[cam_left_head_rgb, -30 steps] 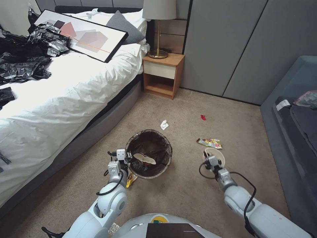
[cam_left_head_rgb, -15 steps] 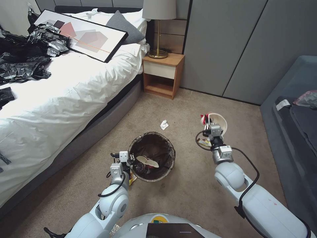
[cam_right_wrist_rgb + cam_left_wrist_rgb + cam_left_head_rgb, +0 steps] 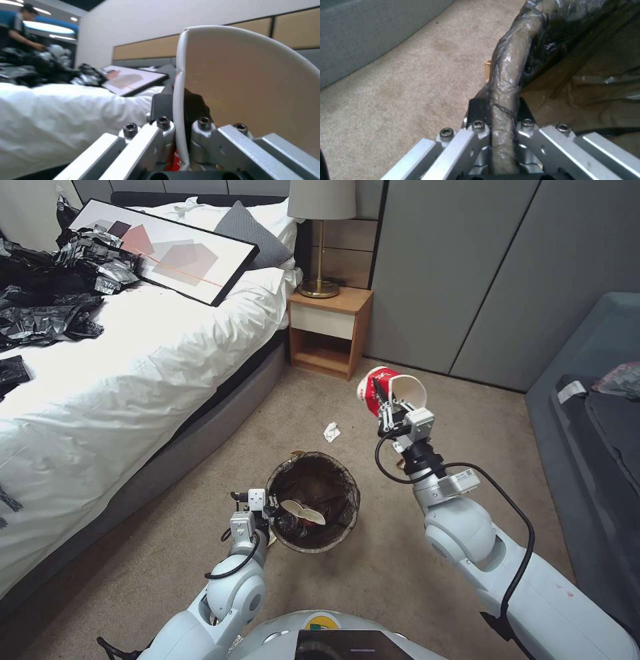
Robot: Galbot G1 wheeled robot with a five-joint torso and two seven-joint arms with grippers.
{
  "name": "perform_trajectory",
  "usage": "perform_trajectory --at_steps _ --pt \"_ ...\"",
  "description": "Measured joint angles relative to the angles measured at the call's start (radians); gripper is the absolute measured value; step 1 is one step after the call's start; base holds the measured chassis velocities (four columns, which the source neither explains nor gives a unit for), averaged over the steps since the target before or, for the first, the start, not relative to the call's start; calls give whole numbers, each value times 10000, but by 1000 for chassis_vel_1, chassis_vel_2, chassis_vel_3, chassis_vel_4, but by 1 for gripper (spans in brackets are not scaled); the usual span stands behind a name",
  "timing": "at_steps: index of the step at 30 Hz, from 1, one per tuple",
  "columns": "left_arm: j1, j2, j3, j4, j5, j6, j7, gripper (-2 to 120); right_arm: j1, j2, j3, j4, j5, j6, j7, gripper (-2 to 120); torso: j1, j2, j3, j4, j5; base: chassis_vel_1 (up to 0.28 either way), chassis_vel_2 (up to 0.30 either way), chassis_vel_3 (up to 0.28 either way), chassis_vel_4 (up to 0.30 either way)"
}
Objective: Pick up the trash bin, then pick up the garbage from the floor and place it into the trash bin.
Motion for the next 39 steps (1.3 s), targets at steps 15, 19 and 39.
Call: perform_trajectory --at_steps 15,19,39 --pt "-21 -4 50 12 19 7 2 3 42 -173 -306 230 211 62 -379 0 0 0 0 0 0 0 0 0 0" --pt "-28 -7 59 12 21 10 2 3 46 -234 -406 278 246 75 -463 0 0 0 0 -1 0 0 0 0 0" --pt "-131 -52 0 -58 1 19 -22 3 192 -1278 -3734 -265 -379 261 -1200 0 0 0 -1 0 0 0 0 0 0"
